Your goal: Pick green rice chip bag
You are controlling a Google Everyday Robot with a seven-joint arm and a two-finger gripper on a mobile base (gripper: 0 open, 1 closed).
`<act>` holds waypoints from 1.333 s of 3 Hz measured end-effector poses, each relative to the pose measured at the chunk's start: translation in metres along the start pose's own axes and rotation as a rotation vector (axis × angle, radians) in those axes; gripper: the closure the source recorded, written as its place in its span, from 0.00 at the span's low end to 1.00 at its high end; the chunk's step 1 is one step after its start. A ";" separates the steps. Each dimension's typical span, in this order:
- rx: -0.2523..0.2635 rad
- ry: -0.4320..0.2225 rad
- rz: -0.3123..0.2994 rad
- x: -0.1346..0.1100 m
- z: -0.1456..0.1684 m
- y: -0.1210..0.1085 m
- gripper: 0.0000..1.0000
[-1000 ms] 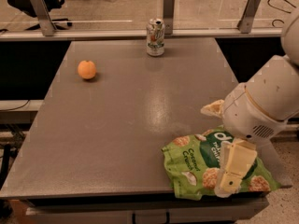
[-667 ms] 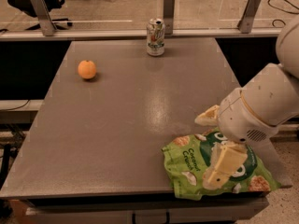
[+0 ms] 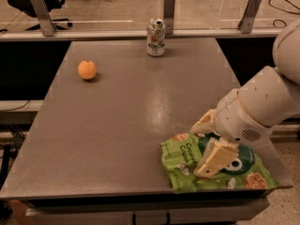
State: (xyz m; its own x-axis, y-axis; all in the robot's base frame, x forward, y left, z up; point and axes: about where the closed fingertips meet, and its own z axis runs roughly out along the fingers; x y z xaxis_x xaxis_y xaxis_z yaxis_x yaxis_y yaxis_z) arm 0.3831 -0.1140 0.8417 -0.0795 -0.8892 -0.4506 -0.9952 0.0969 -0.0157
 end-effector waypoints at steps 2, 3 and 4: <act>0.048 -0.099 -0.061 -0.044 -0.012 -0.042 1.00; 0.099 -0.219 -0.105 -0.081 -0.041 -0.081 1.00; 0.146 -0.389 -0.105 -0.107 -0.077 -0.119 1.00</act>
Offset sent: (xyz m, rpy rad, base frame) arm 0.0961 0.0557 0.0808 0.1965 -0.1867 0.0623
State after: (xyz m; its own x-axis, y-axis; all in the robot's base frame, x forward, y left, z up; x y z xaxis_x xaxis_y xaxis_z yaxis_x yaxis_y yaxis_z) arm 0.5055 -0.0652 0.9604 0.0776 -0.6653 -0.7426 -0.9760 0.1015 -0.1929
